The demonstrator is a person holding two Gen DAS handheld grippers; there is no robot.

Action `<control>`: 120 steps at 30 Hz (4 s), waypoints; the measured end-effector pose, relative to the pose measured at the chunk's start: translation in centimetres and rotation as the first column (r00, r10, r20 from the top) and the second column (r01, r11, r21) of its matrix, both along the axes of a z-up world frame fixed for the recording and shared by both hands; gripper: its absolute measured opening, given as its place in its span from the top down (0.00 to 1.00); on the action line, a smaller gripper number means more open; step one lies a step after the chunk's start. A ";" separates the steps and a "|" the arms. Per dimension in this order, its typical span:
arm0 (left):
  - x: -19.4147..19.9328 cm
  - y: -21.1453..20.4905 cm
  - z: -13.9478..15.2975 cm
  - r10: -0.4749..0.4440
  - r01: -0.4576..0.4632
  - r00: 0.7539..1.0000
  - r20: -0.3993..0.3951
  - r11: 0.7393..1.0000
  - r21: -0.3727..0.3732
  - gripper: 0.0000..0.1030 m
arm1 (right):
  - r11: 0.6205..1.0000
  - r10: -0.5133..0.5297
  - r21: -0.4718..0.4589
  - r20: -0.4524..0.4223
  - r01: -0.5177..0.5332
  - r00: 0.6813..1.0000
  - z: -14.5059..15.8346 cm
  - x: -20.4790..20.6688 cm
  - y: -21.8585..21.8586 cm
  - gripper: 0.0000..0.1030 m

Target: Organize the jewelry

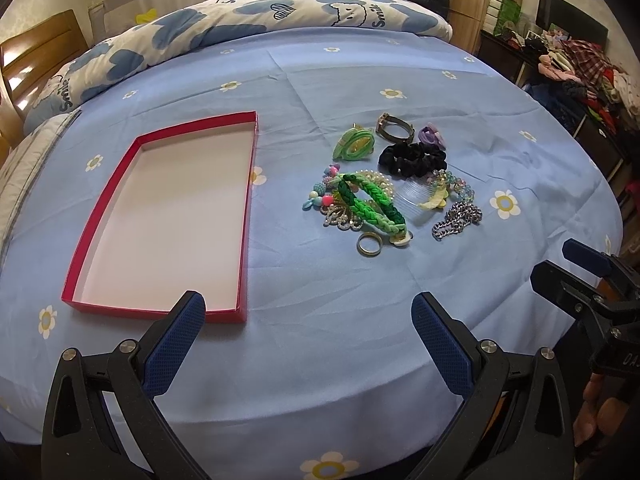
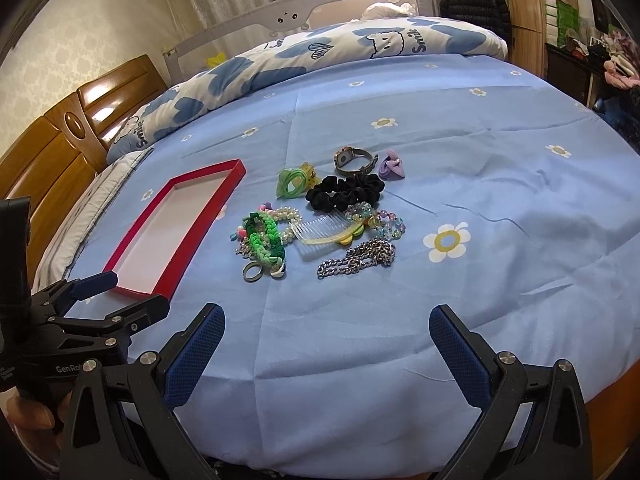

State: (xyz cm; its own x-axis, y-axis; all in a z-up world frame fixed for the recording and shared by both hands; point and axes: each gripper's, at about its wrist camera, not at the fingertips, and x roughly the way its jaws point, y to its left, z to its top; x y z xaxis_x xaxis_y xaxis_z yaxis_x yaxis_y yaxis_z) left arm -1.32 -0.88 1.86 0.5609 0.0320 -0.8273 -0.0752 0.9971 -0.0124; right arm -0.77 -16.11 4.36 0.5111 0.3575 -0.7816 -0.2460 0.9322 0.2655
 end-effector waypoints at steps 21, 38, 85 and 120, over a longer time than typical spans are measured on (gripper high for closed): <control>0.2 -0.1 -0.1 0.000 0.000 1.000 0.000 1.000 -0.002 0.00 | 1.000 0.001 0.009 -0.003 -0.001 1.000 0.0 0.1 0.0 0.00; 2.0 0.3 -1.0 0.002 -0.003 1.000 -0.030 0.999 -0.049 0.00 | 0.999 -0.002 0.049 -0.005 0.003 1.000 -0.4 0.9 -0.6 0.00; 13.0 0.7 -4.7 -0.127 0.083 0.984 -0.124 0.945 -0.315 0.90 | 0.990 -0.045 0.123 -0.176 0.068 0.983 -8.3 18.0 -0.1 0.90; 4.3 19.7 -1.7 0.273 -0.278 0.960 -0.061 0.916 -0.289 0.90 | 0.883 0.321 0.388 -0.090 -0.264 0.943 -0.8 10.4 16.1 0.91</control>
State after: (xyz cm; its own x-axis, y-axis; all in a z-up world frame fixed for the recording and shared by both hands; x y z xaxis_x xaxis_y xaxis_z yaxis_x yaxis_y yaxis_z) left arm 3.02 18.85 0.16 0.5485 -0.0612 -0.8339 -0.3495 0.8892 -0.2951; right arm 9.67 0.00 3.54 0.2283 0.7475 -0.6238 -0.4238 0.6531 0.6276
